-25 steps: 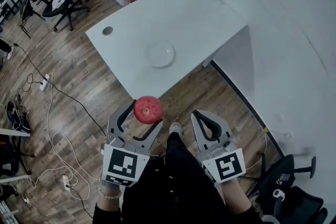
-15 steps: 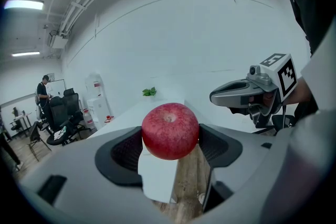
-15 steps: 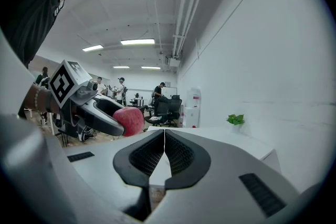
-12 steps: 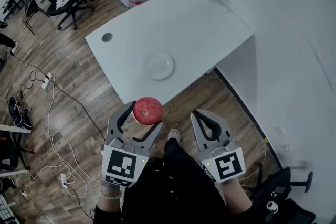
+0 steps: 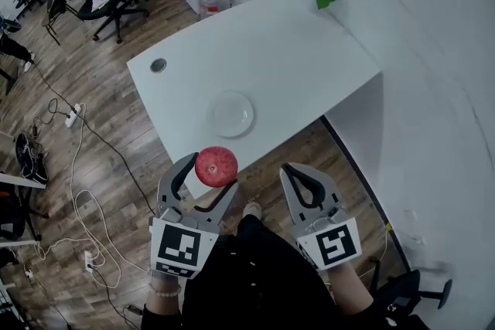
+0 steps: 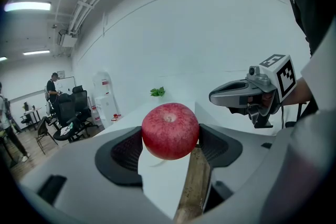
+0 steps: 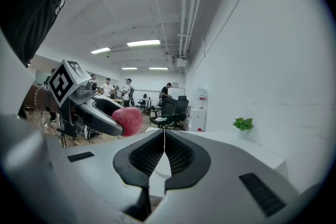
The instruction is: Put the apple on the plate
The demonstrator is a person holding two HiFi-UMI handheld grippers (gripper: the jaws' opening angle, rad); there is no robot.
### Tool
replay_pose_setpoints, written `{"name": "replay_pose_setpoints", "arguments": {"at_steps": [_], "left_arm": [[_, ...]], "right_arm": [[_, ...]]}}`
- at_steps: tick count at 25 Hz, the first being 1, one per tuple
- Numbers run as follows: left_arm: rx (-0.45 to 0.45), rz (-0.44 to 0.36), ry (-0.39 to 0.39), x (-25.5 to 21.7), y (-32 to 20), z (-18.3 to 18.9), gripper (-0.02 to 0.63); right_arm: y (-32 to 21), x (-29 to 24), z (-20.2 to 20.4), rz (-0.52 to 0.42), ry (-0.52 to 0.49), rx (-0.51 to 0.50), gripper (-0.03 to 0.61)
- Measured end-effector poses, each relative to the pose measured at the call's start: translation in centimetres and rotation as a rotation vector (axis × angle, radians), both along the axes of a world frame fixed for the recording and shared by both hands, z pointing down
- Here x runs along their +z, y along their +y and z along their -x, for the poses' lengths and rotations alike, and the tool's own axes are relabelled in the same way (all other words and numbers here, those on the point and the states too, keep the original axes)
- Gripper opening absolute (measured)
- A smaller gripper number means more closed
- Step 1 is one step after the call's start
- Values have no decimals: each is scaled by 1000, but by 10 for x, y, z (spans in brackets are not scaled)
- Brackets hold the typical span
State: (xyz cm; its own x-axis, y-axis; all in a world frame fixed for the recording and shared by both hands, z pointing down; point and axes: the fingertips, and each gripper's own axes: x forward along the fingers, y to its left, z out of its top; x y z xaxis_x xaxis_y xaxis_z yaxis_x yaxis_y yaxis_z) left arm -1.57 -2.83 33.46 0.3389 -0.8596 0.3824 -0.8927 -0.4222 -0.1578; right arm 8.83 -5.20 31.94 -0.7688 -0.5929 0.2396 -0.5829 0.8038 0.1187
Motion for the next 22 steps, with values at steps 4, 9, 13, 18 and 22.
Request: {"name": "replay_pose_setpoints", "arguments": {"at_steps": [4,9,13,18,22], "left_arm": [[-36,4,-5,2,-14,1,348],[-65,4,0,1,-28,2,348],[-73,6,-8,-1,-33,0,348],[-69,10,-16,-2,-36,2,348],[-63,16,-21,-1,-39,4,348]], "right_arm": [[-16,1,-3,2,-6,-22,41],[-32,4,-8,14,-7,-34,41],[-39,4,-11,11,-11,-41,41],[-39,7,-12,23,-19,-31,41],[-40,10,-13,33,-23,-19,41]]}}
